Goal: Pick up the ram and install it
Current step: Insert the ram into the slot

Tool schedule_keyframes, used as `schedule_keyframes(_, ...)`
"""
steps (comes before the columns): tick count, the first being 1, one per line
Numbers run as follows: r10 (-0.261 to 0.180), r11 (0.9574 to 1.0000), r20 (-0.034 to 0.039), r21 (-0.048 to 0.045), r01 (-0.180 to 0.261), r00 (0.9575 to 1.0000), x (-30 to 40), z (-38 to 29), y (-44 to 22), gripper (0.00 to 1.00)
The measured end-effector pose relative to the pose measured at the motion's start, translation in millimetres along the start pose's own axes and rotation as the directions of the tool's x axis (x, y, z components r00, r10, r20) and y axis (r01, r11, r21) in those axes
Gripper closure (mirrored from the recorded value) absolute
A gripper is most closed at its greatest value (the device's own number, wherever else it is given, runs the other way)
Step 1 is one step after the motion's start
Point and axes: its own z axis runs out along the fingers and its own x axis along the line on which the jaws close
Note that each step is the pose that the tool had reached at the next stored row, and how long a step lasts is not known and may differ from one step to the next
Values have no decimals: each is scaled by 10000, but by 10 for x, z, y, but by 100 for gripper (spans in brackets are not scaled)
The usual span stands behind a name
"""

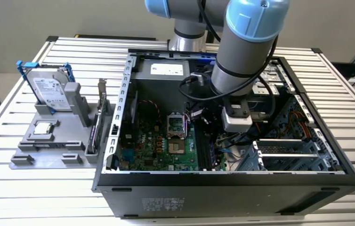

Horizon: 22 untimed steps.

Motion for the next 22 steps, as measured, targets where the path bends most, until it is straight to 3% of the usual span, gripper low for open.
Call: schedule_keyframes(22,-178,9998,-1,14,178,9998,0,24,-1,100)
